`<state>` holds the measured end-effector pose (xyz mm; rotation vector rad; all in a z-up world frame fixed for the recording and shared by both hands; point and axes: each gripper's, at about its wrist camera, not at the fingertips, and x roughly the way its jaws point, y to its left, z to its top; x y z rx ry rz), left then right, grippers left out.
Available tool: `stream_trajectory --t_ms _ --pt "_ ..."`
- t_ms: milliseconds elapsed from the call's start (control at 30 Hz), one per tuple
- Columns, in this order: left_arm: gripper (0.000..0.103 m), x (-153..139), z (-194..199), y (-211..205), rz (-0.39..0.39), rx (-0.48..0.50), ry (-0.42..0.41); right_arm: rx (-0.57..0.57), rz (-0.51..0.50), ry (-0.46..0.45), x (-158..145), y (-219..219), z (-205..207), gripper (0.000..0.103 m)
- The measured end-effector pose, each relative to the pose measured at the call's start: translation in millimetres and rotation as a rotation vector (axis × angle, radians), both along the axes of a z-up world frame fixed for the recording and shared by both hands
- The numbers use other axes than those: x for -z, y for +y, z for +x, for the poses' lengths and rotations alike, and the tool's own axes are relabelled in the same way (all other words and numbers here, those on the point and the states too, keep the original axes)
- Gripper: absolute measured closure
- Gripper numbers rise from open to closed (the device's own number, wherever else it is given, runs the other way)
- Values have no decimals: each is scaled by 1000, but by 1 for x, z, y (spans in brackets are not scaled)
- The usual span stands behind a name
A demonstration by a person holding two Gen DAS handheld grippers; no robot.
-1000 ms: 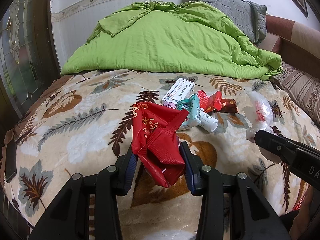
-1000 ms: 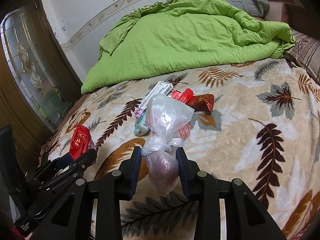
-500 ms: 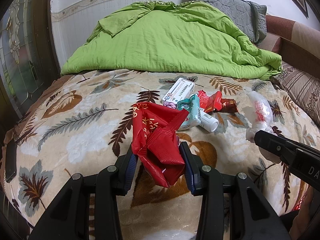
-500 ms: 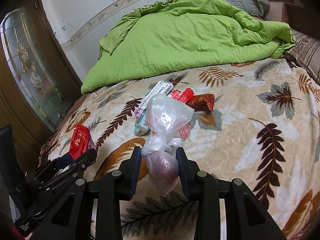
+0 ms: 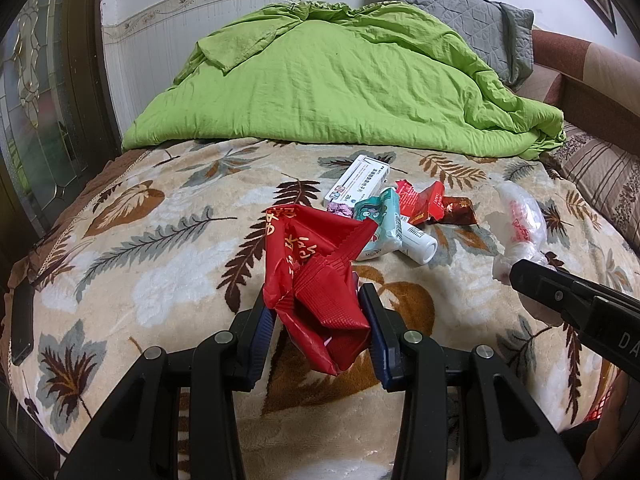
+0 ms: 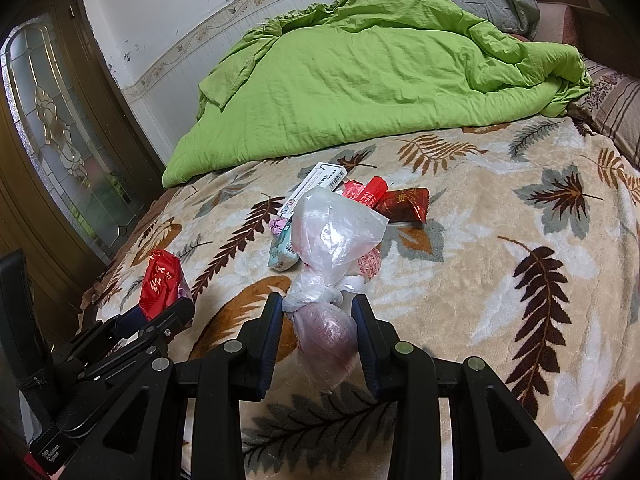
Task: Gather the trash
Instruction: 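Hold the red wrapper and clear plastic bag lifted above the bed, then carry the red wrapper and plastic bag over the red basket and release both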
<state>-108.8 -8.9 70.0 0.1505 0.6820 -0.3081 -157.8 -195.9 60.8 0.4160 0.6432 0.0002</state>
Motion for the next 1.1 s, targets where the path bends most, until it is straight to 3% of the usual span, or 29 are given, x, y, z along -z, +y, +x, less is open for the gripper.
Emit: stream_trajectory --t_ms 800,1100 --pt "62 2 0 0 -8 1 5 -1 2 -1 0 -1 0 65" --pt "62 -3 -8 -1 -86 99 22 9 65 -8 -4 -8 -22 65"
